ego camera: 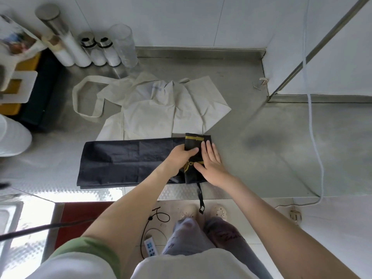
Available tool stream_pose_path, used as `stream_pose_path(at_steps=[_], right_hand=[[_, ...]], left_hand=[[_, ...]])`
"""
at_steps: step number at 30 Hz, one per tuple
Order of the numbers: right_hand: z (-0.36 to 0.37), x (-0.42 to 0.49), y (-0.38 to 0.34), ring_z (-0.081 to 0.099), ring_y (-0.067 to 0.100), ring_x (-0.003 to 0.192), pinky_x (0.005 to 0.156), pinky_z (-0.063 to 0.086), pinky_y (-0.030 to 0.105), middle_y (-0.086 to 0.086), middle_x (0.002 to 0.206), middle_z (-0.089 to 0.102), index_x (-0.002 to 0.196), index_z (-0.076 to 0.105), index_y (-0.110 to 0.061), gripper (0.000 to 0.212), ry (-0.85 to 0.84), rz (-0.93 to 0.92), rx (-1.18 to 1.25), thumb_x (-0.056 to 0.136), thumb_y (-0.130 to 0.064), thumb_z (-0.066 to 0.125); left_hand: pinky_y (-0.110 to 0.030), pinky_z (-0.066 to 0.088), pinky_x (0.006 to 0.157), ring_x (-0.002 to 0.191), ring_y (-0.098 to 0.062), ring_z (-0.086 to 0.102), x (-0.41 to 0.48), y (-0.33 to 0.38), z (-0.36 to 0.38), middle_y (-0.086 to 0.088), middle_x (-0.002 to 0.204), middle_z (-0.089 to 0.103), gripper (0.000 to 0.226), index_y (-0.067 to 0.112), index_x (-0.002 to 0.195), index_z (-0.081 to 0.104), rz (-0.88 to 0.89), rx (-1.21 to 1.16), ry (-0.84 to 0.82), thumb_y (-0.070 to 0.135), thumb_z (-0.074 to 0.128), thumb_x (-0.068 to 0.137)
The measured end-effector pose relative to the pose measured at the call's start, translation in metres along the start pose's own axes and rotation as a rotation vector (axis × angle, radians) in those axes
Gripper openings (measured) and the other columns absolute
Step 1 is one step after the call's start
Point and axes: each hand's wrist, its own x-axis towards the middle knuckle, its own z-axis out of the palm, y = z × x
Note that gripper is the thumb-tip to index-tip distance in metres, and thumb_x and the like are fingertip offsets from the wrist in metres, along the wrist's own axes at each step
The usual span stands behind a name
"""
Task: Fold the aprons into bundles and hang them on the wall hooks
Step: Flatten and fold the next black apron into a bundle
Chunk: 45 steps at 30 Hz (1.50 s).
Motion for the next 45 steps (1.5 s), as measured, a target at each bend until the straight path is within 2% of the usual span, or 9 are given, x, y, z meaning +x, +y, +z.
stream_pose_path(at_steps=[4,9,13,20,30,34,37,41,45], right_hand=[[0.008,0.006,-0.007,-0.031,0.016,0.141,0.115,-0.017,0.039,0.0,0.155,-0.03,0.149,-0.022,-0.018,0.07,-0.005,0.06,-0.17,0.102,-0.048,0.02],[0.013,0.01,-0.014,-0.032,0.019,0.141,0.117,-0.017,0.042,0.0,0.153,-0.035,0.146,-0.028,-0.018,0.068,-0.02,0.146,-0.253,0.102,-0.046,0.015],[0.012,0.011,-0.014,-0.033,0.019,0.141,0.115,-0.018,0.04,-0.001,0.153,-0.035,0.145,-0.029,-0.02,0.069,-0.027,0.155,-0.255,0.101,-0.051,0.013],[0.01,0.009,-0.012,-0.032,0.017,0.141,0.116,-0.017,0.039,-0.003,0.153,-0.034,0.145,-0.029,-0.022,0.069,-0.019,0.14,-0.259,0.101,-0.052,0.014],[0.013,0.012,-0.014,-0.028,0.018,0.143,0.118,-0.012,0.04,-0.002,0.156,-0.03,0.147,-0.026,-0.023,0.071,0.011,0.159,-0.245,0.1,-0.054,0.017],[0.014,0.009,-0.022,0.01,0.027,0.143,0.115,0.014,0.038,0.005,0.159,0.008,0.153,0.011,-0.023,0.071,0.31,0.155,-0.021,0.095,-0.047,0.045],[0.012,0.01,-0.026,0.035,0.029,0.126,0.104,0.028,0.034,0.012,0.138,0.039,0.138,0.038,-0.008,0.058,0.615,0.221,0.346,0.09,-0.029,0.061],[0.005,0.017,-0.014,0.057,0.03,0.101,0.078,0.043,0.032,0.011,0.105,0.058,0.109,0.053,-0.005,0.031,0.458,0.406,0.627,0.089,-0.027,0.062],[0.0,0.016,-0.009,0.061,0.029,0.088,0.078,0.049,0.039,0.011,0.091,0.064,0.092,0.056,-0.007,0.016,0.366,0.317,0.753,0.087,-0.021,0.063]], left_hand=[[-0.028,0.045,0.086,0.114,-0.028,0.056,-0.002,-0.005,0.003,-0.014,0.124,0.058,0.045,0.003,0.135,0.041,0.283,0.466,0.314,0.017,0.055,0.095],[-0.041,0.037,0.104,0.12,-0.025,0.043,-0.017,-0.028,-0.034,-0.01,0.134,0.043,0.102,0.004,0.141,0.032,0.655,1.017,0.13,0.066,0.068,0.069],[-0.032,0.029,0.102,0.116,-0.018,0.039,-0.023,-0.036,-0.066,0.001,0.125,0.04,0.086,0.015,0.132,0.036,0.507,1.433,0.002,0.069,0.064,0.071],[-0.035,0.047,0.08,0.101,-0.025,0.059,-0.019,-0.024,-0.075,-0.007,0.117,0.061,0.027,0.014,0.124,0.051,0.285,1.472,-0.134,0.028,0.04,0.103],[-0.037,0.03,0.104,0.124,-0.029,0.039,-0.03,-0.034,-0.063,-0.012,0.142,0.035,0.055,0.01,0.138,0.038,0.453,1.672,0.228,0.022,0.048,0.085],[-0.045,0.011,0.118,0.145,-0.025,0.018,-0.031,-0.038,-0.054,-0.01,0.16,0.016,0.074,0.018,0.151,0.024,0.775,1.453,0.004,0.041,0.037,0.082],[-0.04,-0.005,0.121,0.149,-0.02,-0.008,-0.026,-0.04,-0.041,-0.003,0.162,-0.008,0.066,0.02,0.155,0.002,0.51,1.44,-0.073,0.053,0.016,0.099],[-0.033,-0.006,0.12,0.148,-0.022,-0.014,-0.02,-0.042,-0.028,-0.007,0.161,-0.013,0.063,0.009,0.152,-0.006,0.389,1.314,-0.082,0.041,0.02,0.105],[-0.032,-0.006,0.119,0.148,-0.024,-0.015,-0.02,-0.039,-0.026,-0.007,0.16,-0.015,0.07,0.006,0.152,-0.008,0.347,1.248,-0.105,0.037,0.032,0.104]])
